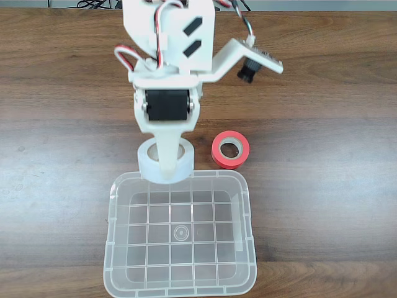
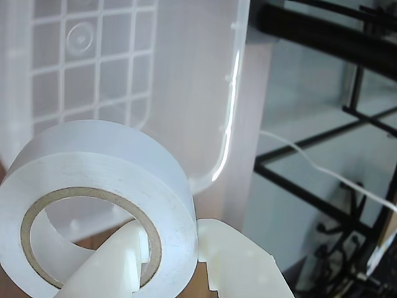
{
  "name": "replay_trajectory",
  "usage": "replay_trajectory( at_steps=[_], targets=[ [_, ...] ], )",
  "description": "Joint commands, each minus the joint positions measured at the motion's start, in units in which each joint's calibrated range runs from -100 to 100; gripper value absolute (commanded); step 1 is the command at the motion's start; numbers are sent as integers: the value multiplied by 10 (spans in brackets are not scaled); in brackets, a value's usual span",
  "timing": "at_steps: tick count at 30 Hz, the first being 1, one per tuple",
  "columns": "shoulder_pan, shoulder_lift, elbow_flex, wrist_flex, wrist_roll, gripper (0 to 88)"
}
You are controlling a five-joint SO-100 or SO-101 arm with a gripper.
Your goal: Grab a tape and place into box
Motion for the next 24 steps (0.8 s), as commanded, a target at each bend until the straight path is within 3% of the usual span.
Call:
replay_trajectory(
  at_steps=[1,11,21,24],
  targets=[
    [-10,108,-208,-7,-4,50],
    [-22,266,-350,-15,-3,50],
    [-23,297,-361,-15,-4,52],
    [-22,306,-361,-15,-4,96]
  ],
)
